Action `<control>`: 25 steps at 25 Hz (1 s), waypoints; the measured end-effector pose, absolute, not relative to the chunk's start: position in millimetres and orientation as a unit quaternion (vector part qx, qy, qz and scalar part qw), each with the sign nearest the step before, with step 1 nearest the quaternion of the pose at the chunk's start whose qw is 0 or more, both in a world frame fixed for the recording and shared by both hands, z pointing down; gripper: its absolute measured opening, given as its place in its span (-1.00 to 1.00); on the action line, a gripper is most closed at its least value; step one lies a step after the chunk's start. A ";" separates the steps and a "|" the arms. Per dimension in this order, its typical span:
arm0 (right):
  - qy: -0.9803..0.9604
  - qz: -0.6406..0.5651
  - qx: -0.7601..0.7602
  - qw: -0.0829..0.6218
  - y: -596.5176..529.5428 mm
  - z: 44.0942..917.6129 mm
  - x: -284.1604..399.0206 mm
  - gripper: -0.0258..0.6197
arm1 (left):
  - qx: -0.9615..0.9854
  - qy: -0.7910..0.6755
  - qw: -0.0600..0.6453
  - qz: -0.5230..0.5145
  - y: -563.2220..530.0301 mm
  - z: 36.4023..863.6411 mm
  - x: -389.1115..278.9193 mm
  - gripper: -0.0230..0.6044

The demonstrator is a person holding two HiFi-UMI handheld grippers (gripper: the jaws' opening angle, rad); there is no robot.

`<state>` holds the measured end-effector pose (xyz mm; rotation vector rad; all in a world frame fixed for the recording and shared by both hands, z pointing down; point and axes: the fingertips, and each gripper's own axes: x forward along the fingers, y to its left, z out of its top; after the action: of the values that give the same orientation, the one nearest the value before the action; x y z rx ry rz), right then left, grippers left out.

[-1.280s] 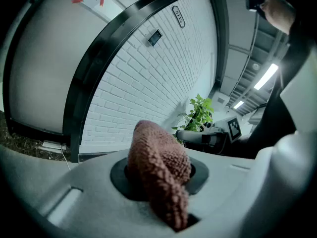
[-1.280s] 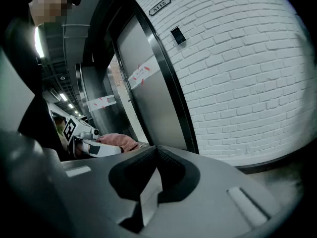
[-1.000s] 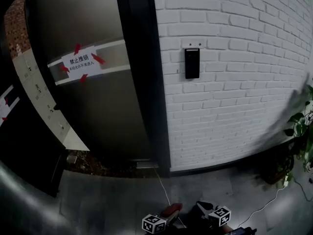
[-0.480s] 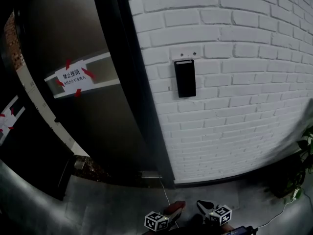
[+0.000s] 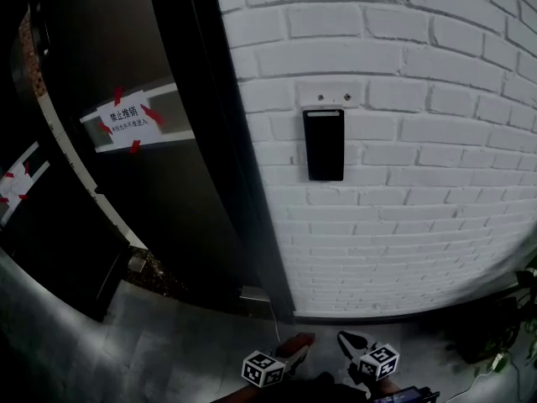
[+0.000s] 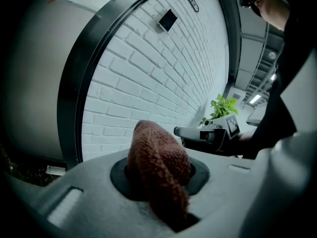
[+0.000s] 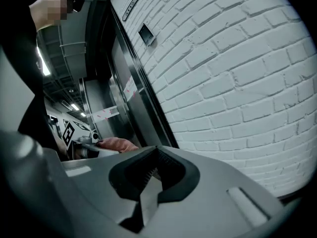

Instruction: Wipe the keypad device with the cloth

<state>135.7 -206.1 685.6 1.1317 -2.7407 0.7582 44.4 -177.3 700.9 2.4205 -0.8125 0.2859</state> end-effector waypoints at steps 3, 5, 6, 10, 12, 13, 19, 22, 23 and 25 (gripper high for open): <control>-0.894 0.238 0.378 0.033 -220.2 675.8 135.0 -0.92 | 0.907 -0.310 0.269 0.089 -193.6 681.6 37.8 -0.75; -0.892 0.233 0.385 0.026 -225.1 670.9 131.9 -0.92 | 0.914 -0.304 0.256 0.077 -202.9 665.7 35.2 -0.75; -0.891 0.232 0.389 0.023 -226.5 669.0 130.9 -0.92 | 0.918 -0.300 0.248 0.070 -209.4 655.7 34.7 -0.75; -0.877 0.249 0.411 -0.020 -234.9 650.7 131.7 -0.92 | 0.933 -0.305 0.190 0.033 -252.0 590.6 27.0 -0.75; -0.871 0.246 0.423 -0.041 -242.7 635.0 133.1 -0.92 | 0.936 -0.319 0.148 0.021 -276.5 548.7 19.4 -0.75; -0.871 0.241 0.425 -0.046 -245.1 628.0 132.3 -0.92 | 0.939 -0.320 0.123 0.012 -286.4 523.7 17.4 -0.75; -0.888 0.203 0.411 -0.022 -245.2 600.1 110.8 -0.92 | 0.953 -0.295 -0.042 -0.054 -334.0 347.7 32.3 -0.75; -0.904 0.159 0.398 -0.001 -247.5 588.9 101.4 -0.92 | 0.946 -0.300 -0.098 -0.077 -352.3 280.2 36.9 -0.75; -0.908 0.145 0.393 0.005 -249.7 583.7 98.6 -0.92 | 0.943 -0.302 -0.112 -0.082 -357.1 261.3 38.7 -0.75; -0.915 0.131 0.382 0.014 -254.8 570.6 92.2 -0.92 | 0.936 -0.307 -0.146 -0.087 -366.0 225.2 44.3 -0.75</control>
<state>92.2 -254.8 570.6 1.1899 -2.8481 0.4072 44.3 -366.0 225.2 3.2516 -1.0672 -0.3017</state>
